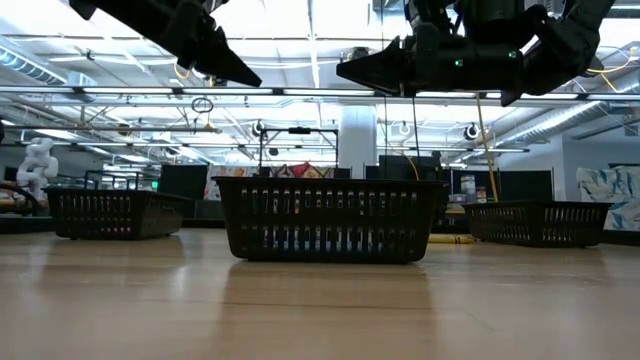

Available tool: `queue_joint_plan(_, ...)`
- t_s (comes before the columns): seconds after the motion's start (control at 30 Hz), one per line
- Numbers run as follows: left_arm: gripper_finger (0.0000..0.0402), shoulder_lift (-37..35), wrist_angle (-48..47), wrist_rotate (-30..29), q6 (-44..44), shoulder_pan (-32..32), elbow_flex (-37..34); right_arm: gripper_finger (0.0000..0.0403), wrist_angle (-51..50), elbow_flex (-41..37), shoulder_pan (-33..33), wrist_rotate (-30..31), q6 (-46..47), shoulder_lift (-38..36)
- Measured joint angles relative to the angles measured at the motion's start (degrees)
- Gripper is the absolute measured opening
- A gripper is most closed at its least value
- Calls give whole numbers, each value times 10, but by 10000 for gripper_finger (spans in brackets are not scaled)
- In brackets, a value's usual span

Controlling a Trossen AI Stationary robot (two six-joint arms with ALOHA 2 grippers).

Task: Sort crayons
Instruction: Put the yellow crayon into the right black basket

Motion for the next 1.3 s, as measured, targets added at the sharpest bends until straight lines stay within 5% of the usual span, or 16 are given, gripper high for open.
queue_joint_plan(0.17, 0, -14, -7, 23, -57, -27, 6, 47, 1, 0, -2, 19, 48, 0)
queue_joint_plan(0.43, 0, -25, -61, 99, -125, -163, 41, 47, -15, 0, 6, 46, 138, 0)
queue_joint_plan(0.63, 0, 0, -240, 59, -348, -264, 47, 47, -9, 0, 72, 51, 162, 0)
queue_joint_plan(0.9, 0, 33, -480, 64, -640, -336, 46, 47, 1, 0, 152, 169, 128, 0)
queue_joint_plan(1.3, 20, 77, -556, 130, -808, -372, 46, 47, 7, 0, 134, 180, 113, 0)
